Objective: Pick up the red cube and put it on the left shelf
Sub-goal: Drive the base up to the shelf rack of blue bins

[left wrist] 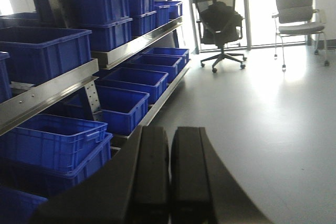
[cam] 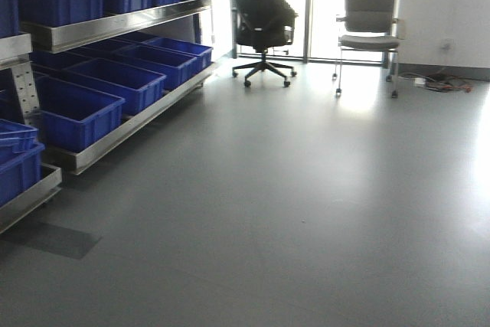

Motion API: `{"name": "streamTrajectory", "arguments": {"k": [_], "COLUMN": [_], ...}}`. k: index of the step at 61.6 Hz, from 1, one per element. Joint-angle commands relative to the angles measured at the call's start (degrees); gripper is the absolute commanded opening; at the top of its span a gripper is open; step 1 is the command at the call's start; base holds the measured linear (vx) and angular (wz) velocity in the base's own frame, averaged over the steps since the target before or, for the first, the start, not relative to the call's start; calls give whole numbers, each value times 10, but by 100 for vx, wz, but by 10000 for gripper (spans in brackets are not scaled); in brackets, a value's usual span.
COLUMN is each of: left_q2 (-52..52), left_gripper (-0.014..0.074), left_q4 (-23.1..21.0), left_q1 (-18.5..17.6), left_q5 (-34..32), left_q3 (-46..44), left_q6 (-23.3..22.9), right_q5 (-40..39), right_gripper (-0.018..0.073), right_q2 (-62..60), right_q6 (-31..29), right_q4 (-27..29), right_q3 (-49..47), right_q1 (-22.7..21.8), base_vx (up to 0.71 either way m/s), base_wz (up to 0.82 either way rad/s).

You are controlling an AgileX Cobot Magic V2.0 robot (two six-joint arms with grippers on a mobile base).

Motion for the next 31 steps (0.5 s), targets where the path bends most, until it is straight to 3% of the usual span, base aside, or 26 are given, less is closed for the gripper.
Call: {"name": "streamTrajectory", "arguments": {"k": [1, 31], "left_q2": [0, 0], "left_gripper": [106, 106], "left_q4": [-3, -3], "left_q1": [-4, -4], "left_q5": [-52, -52], "left_q3": [13, 13], "left_q6": [0, 0], "right_q5": [-45, -43], "right_gripper": [57, 57], "right_q2": [-3, -3], "right_q6": [-7, -7], "right_q4": [-6, -6], "right_q3": [-15, -15], "right_q1": [-3, -3], "base_vx": [44, 42], "base_wz": [43, 48]}}
